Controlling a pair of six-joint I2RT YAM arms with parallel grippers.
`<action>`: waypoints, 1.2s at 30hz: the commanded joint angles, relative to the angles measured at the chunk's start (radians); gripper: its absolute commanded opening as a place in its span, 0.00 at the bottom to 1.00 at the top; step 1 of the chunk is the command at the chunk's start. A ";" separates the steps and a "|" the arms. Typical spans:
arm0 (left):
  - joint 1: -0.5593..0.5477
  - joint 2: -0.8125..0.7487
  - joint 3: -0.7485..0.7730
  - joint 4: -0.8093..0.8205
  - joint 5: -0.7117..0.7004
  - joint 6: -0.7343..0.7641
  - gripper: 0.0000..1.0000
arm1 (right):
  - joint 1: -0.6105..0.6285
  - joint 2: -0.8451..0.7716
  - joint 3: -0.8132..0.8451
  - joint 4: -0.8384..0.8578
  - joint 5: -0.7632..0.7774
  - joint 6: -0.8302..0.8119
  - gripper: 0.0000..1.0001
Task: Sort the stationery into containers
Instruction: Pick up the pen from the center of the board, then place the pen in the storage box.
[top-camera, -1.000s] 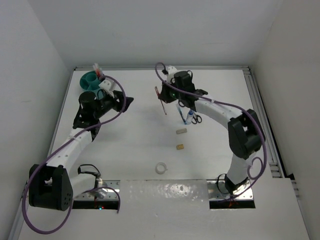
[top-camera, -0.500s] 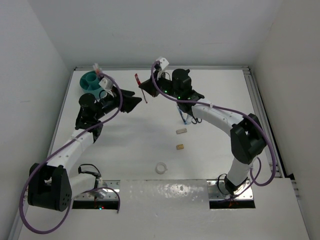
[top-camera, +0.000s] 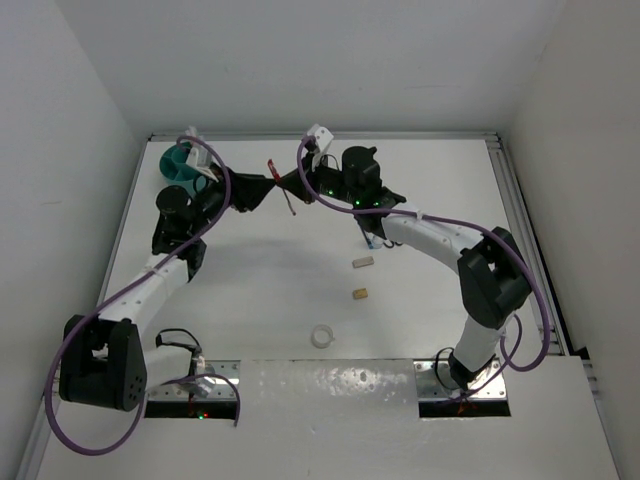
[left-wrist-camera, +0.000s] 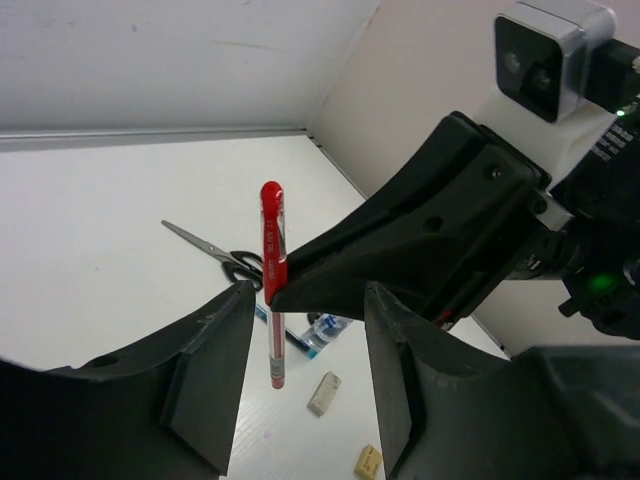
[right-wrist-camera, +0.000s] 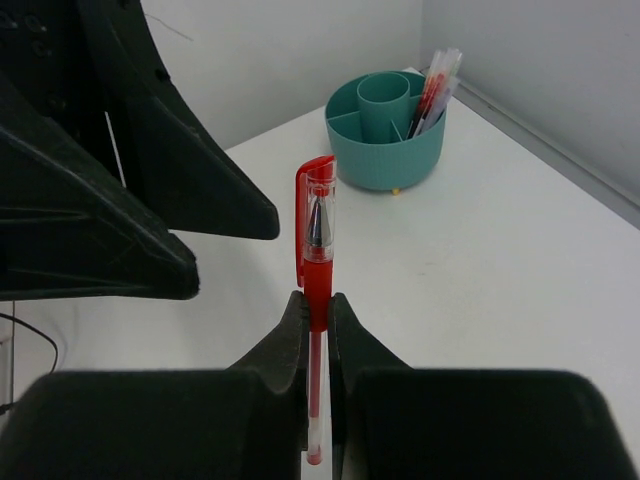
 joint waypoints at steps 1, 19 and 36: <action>-0.020 0.008 0.034 0.036 -0.056 -0.017 0.46 | 0.017 -0.043 0.008 0.076 -0.034 -0.019 0.00; -0.078 0.026 0.049 0.010 -0.160 0.018 0.10 | 0.043 -0.048 0.017 0.065 -0.051 -0.036 0.00; 0.119 0.088 0.216 -0.156 -0.455 0.596 0.00 | -0.006 -0.117 -0.112 0.076 0.067 0.007 0.80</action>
